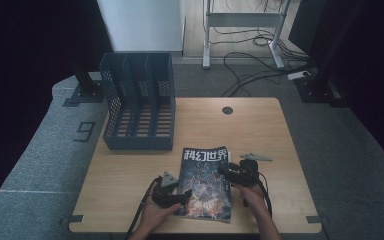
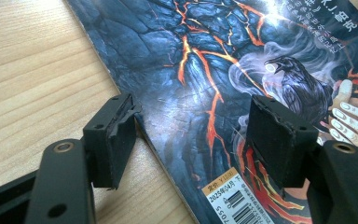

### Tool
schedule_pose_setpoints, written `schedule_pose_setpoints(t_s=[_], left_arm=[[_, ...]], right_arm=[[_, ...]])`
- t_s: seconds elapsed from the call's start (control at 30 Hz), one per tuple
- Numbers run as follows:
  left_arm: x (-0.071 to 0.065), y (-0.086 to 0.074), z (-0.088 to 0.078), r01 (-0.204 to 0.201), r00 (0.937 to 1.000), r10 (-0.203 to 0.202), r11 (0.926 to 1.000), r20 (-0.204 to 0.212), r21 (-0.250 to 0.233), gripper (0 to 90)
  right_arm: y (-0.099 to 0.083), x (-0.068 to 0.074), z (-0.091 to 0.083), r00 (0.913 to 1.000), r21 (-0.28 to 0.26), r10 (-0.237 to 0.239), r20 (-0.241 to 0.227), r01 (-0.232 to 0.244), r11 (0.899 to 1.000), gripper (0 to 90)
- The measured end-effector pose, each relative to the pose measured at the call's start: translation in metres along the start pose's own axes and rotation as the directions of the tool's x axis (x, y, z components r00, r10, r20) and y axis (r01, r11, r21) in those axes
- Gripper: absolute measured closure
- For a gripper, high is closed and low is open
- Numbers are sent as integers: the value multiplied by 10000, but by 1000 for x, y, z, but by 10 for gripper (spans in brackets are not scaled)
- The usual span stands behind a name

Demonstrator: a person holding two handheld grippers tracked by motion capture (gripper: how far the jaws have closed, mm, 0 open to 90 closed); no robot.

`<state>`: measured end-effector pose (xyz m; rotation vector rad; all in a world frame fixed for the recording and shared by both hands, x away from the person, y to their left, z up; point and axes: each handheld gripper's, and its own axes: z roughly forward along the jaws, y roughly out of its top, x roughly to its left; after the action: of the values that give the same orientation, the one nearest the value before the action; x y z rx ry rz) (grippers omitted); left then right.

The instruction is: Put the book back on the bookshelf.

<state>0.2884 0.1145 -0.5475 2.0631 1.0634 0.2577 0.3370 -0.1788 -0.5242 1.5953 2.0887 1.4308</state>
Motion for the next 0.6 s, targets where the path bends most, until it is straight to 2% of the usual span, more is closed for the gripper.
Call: schedule_pose_setpoints(t_s=[0.47, 0.6], left_arm=[[0, 0, 0, -31, 10000, 31, 10000, -36, 13, 324], [0, 0, 0, -43, 10000, 43, 10000, -63, 20, 322]], right_arm=[[2, 6, -1, 9988, -88, -478, -70, 478, 9988, 408], [0, 0, 2, 9997, 27, -258, -58, 258, 9997, 412]])
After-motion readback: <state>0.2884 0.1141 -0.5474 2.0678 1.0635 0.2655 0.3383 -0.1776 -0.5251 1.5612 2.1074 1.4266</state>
